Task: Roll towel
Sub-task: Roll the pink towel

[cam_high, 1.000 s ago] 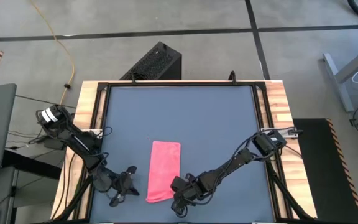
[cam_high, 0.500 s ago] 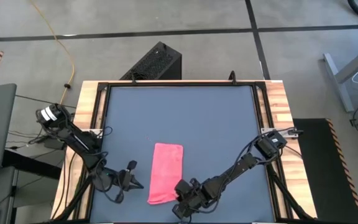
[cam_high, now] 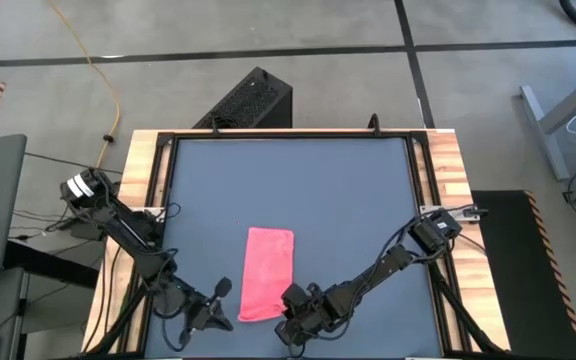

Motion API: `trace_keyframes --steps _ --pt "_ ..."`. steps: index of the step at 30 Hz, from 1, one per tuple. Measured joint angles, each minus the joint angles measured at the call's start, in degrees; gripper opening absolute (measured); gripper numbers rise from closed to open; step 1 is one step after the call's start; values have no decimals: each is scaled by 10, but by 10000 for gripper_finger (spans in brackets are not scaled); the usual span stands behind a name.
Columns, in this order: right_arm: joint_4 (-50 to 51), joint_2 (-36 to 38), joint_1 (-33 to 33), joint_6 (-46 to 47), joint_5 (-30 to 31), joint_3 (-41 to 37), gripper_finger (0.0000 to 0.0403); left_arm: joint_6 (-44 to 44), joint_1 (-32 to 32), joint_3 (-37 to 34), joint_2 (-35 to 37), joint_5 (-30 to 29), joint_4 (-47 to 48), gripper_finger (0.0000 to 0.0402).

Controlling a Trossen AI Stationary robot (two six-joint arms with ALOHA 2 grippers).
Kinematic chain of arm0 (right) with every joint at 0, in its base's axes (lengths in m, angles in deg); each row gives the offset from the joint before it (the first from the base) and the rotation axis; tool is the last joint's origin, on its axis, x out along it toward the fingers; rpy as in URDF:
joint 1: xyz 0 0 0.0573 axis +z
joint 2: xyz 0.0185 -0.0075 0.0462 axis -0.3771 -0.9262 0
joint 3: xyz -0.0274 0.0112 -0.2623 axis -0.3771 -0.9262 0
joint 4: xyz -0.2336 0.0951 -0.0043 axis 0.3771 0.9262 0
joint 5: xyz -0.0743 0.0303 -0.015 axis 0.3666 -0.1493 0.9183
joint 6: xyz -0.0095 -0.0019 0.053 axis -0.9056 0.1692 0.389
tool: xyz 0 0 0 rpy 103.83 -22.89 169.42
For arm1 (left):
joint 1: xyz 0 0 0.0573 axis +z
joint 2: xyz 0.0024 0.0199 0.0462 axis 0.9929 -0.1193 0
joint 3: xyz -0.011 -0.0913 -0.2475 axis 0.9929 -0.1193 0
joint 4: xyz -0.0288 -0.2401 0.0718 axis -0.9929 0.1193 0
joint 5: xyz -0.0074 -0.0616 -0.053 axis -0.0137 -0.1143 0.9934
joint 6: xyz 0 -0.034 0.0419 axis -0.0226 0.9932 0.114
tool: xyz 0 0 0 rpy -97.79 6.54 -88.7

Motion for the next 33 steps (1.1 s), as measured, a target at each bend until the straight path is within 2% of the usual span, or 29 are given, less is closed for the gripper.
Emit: trace_keyframes --steps 6,10,28,33 --pt "1 0 0 3 2 0 20 3 20 25 -90 -5 3 2" --pt "1 1 2 3 2 0 20 3 28 40 -118 -7 1 0" --pt "3 1 3 -3 2 1 20 56 61 42 -124 -22 91 0" --pt "9 2 3 -18 -11 1 33 57 61 42 -124 -22 96 0"
